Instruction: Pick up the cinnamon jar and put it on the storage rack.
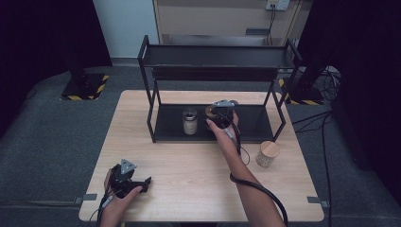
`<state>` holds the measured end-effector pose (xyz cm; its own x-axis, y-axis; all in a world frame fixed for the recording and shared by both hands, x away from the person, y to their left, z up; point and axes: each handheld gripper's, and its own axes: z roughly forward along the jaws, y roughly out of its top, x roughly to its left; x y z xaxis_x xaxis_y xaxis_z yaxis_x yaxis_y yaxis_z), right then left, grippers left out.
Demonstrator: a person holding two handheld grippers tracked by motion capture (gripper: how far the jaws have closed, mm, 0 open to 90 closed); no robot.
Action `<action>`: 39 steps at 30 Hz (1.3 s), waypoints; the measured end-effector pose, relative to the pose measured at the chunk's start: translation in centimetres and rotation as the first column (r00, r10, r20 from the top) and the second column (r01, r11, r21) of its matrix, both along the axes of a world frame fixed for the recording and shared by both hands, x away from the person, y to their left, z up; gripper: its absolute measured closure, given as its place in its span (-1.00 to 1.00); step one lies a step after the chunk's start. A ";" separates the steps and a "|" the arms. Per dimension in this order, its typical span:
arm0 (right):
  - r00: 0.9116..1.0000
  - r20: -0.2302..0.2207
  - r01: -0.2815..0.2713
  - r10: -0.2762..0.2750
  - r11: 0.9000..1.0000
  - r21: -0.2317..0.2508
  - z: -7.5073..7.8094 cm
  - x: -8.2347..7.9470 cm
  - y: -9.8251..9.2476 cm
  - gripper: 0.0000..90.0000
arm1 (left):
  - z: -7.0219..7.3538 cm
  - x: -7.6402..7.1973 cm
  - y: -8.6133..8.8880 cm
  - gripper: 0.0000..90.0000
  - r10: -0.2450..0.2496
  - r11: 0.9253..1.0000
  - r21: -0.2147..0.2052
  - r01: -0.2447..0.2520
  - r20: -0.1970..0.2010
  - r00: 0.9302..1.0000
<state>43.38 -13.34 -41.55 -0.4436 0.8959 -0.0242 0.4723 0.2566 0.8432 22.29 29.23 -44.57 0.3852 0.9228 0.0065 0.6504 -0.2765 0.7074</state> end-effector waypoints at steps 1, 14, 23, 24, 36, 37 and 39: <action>1.000 0.000 0.001 -0.001 1.000 0.001 0.0 0.0 0.0 -0.43 | 0.0 0.0 0.0 -1.00 0.000 1.000 0.000 0.000 0.000 1.000; 1.000 -0.012 0.004 -0.004 1.000 0.009 -0.8 0.2 0.0 -0.43 | 0.0 0.0 0.0 -1.00 0.000 1.000 0.000 0.000 0.000 1.000; 1.000 -0.013 0.007 -0.007 1.000 0.015 -1.0 0.1 0.0 -0.43 | 0.0 0.0 0.0 -1.00 0.000 1.000 0.000 0.000 0.000 1.000; 1.000 -0.011 0.005 -0.005 1.000 0.015 -1.1 0.1 0.0 -0.43 | 0.0 0.0 0.0 -1.00 0.000 1.000 0.000 0.000 0.000 1.000; 1.000 -0.006 0.003 -0.003 1.000 0.023 -1.4 -0.3 -0.2 -0.43 | 0.0 0.0 0.0 -1.00 0.000 1.000 0.000 0.000 0.000 1.000; 1.000 -0.006 0.002 -0.002 1.000 0.022 -1.4 -0.3 -0.2 -0.43 | 0.0 0.0 0.0 -1.00 0.000 1.000 0.000 0.000 0.000 1.000; 1.000 -0.006 0.000 0.000 1.000 0.021 -1.4 -0.3 -0.2 -0.43 | 0.0 0.0 0.0 -1.00 0.000 1.000 0.000 0.000 0.000 1.000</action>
<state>43.09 -13.59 -42.97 -0.4437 0.8962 -0.0030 0.4773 0.2392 0.8456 22.30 29.23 -44.57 0.3855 0.9227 0.0069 0.6504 -0.2770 0.7073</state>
